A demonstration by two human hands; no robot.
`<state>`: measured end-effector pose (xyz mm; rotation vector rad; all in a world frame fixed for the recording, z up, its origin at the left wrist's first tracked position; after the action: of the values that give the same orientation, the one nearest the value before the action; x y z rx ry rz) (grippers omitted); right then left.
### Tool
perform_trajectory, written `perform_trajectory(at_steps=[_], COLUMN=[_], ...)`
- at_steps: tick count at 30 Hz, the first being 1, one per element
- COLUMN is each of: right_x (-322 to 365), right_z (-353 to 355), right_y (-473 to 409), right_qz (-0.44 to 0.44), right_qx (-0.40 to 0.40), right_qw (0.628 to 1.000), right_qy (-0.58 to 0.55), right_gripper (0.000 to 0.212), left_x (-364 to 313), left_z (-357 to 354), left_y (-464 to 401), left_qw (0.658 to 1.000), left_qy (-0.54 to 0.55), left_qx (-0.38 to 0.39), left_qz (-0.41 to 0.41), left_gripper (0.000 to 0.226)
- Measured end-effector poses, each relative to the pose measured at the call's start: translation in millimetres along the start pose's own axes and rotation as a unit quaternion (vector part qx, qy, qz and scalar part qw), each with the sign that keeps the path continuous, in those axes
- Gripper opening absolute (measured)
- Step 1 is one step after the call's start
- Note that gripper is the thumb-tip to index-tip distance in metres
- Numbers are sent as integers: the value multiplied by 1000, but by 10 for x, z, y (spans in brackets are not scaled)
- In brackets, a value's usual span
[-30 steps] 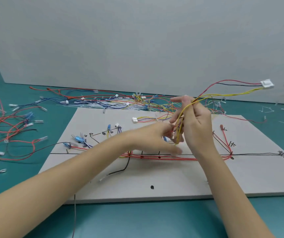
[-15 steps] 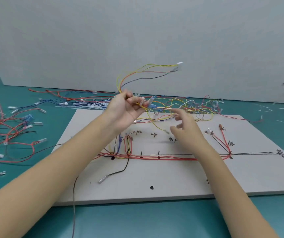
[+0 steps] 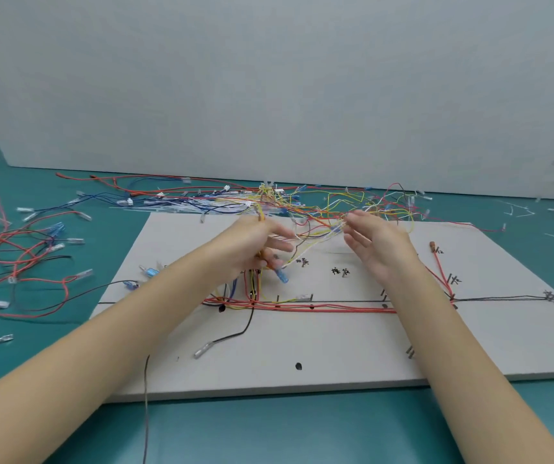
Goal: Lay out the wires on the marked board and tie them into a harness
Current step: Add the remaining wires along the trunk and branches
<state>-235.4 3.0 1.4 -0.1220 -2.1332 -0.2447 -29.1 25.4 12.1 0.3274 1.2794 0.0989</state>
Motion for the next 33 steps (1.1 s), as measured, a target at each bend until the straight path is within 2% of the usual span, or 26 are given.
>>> perform_trajectory(at_steps=[2, 4, 5, 7, 9, 10, 12, 14, 16, 18, 20, 22, 23, 25, 27, 29, 31, 33], right_x=[-22, -31, -26, -2, 35, 60, 104, 141, 160, 175, 173, 173, 186, 235, 266, 274, 271, 246], right_z=[32, 66, 84, 137, 209, 245, 319, 398, 466, 501, 522, 549, 561, 555, 498, 399, 285, 169], right_y=[2, -2, -5, -19, -44, -55, -78, -98, -125, -121, -117, -102, -100, -106, -106, -83, -69, -89], right_qz=[-4, 3, 7, 16, 34, 47, 71, 73, 65, 56, 26, 0, 3, 62, 149, 228, 294, 324], right_qx=[-14, -21, -24, -28, -45, -56, -74, -97, -120, -141, -150, -143, -140, -145, -137, -124, -101, -39], right_qw=[1000, 1000, 1000, 999, 992, 985, 967, 952, 943, 941, 945, 939, 929, 902, 893, 891, 865, 837], right_qy=[-19, -18, -12, 32, 115, 159, 234, 281, 302, 302, 288, 313, 344, 401, 402, 372, 395, 439], right_gripper=[20, 32, 36, 39, 38, 35, 20, 11, 14, 15, 21, 34, 38, 45, 43, 28, 15, 27], left_x=[-16, -28, -43, -85, -119, -126, -134, -171, -237, -286, -315, -343, -355, -374, -387, -379, -346, -307], left_z=[-59, -114, -138, -161, -172, -171, -142, -75, 24, 90, 92, 83, 78, 56, 25, -14, -38, -42], left_y=[-17, -43, -56, -74, -100, -114, -137, -144, -122, -82, -56, -44, -46, -45, -12, 7, 19, 17], left_qw=[994, 986, 977, 938, 887, 871, 864, 892, 939, 966, 972, 971, 968, 955, 941, 936, 938, 943], left_qy=[-101, -152, -199, -334, -446, -475, -488, -423, -267, -93, 23, 86, 128, 223, 272, 278, 266, 246], left_qx=[1, 9, 3, -29, -55, -53, -49, -58, -79, -75, -59, -48, -36, 19, 81, 124, 147, 158], left_qz=[-40, -65, -74, -93, -112, -112, -115, -151, -200, -229, -228, -219, -213, -196, -182, -177, -166, -158], left_gripper=[12, 17, 22, 29, 24, 19, 10, 10, 18, 24, 26, 30, 34, 37, 34, 35, 38, 40])
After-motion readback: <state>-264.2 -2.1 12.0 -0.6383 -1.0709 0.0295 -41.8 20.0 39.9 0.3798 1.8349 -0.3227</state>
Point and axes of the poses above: each hand's wrist, its own y-axis away from the middle knuckle, its own z-axis out of the back of the hand, x = y × z, the point moved 3 cm from there along -y, towards the middle knuckle, and after that the axes turned 9 degrees about -y, right-handed, at the moved point
